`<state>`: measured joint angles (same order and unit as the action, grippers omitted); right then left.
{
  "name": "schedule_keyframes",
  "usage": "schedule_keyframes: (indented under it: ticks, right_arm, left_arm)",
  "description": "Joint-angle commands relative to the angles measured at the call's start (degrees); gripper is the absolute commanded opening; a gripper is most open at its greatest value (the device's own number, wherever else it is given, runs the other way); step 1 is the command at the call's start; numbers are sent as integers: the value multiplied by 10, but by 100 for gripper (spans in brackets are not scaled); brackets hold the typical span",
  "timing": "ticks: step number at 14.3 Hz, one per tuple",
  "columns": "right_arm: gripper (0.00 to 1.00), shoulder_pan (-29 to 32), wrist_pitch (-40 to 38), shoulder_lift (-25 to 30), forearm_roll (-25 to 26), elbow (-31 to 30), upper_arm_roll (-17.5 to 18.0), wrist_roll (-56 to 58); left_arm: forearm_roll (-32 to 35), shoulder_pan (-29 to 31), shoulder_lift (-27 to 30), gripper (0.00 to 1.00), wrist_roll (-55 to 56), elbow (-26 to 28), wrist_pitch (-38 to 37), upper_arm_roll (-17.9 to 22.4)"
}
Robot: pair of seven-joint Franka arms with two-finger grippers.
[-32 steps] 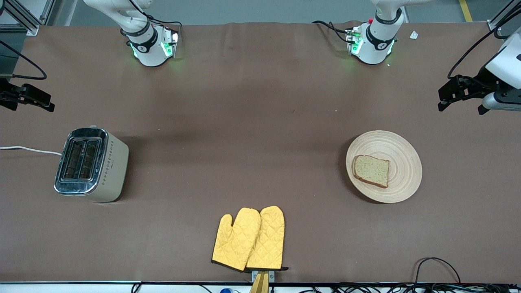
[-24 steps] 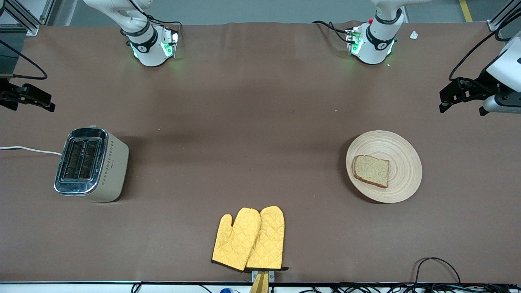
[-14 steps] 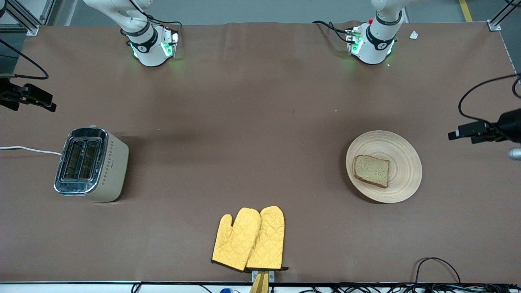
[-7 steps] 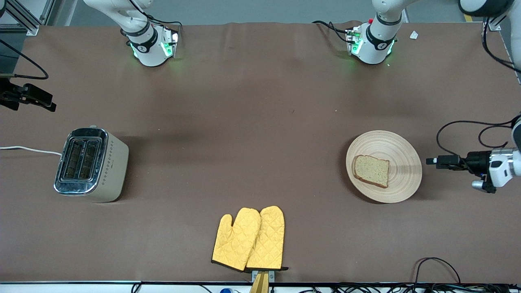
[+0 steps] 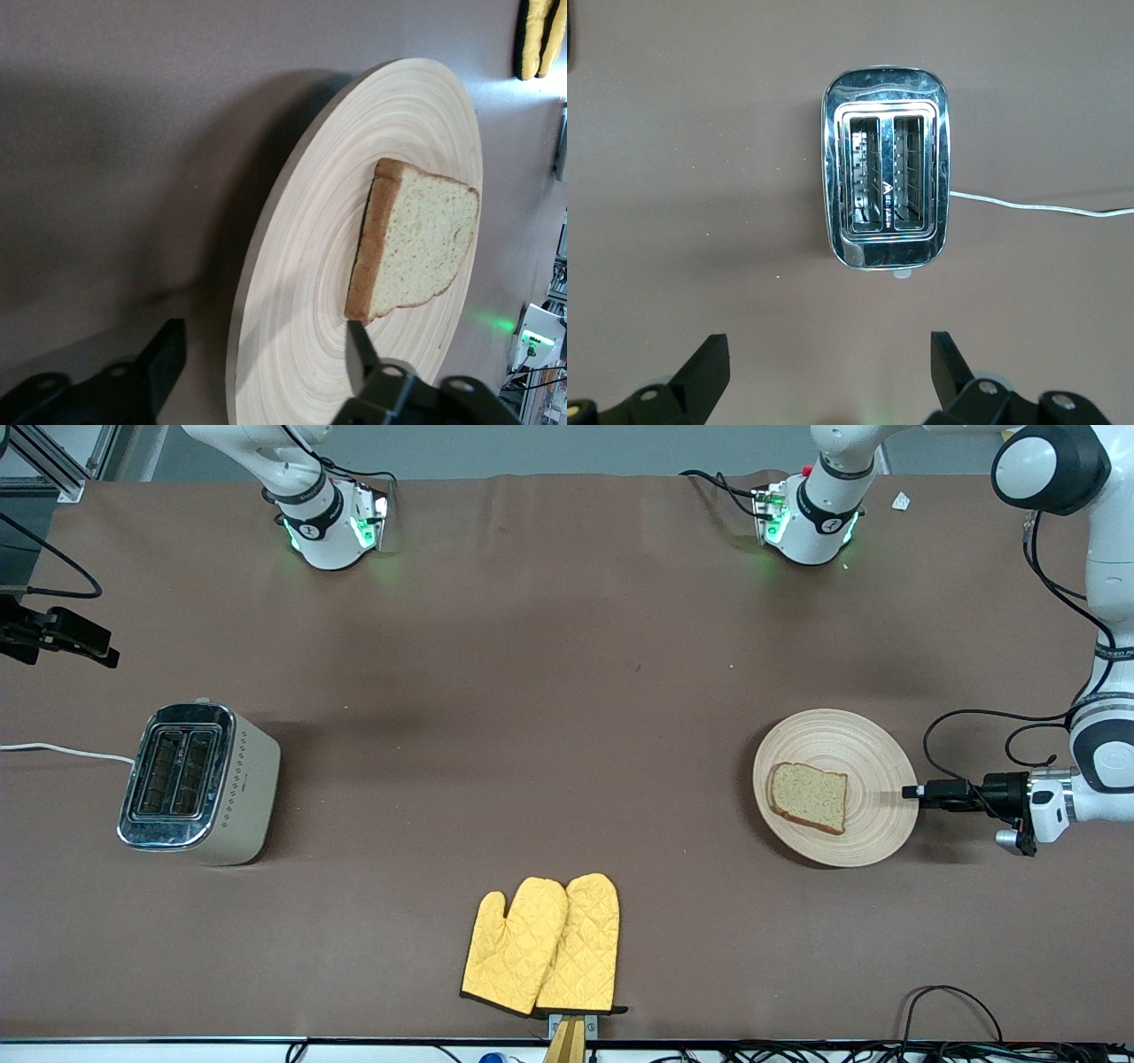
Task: Move plate and put bread in toaster
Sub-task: 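Grip the plate rim with the left gripper and slide it toward the toaster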
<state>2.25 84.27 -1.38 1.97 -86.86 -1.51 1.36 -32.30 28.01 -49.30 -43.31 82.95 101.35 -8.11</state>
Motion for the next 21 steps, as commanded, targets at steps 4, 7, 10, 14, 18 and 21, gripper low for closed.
schedule_keyframes:
  ticks: [4, 7, 10, 14, 18, 21]
  right_arm:
    - [100, -1, -2, 4, -7, 5, 4, 2]
    - [100, -2, -1, 4, -6, 6, 5, 3]
    - [100, -3, 0, 4, -6, 6, 5, 4]
    - [100, -17, 1, 4, -6, 6, 5, 2]
    - [100, -24, -1, 4, -4, 13, 5, 3]
    - [100, -23, 0, 4, -4, 13, 4, 4]
  left_arm:
    - [-27, 8, -14, 0, -76, -7, -4, -3]
    - [-28, 8, -9, 0, -117, -6, -13, -16]
    - [-29, 9, 9, 0, -47, -9, -27, -88]
    - [-53, -24, 8, 0, 87, -8, 41, -218]
    - [-160, -191, 3, 0, 141, -7, 222, -232]
    - [-247, -313, -23, 0, 155, -5, 363, -230]
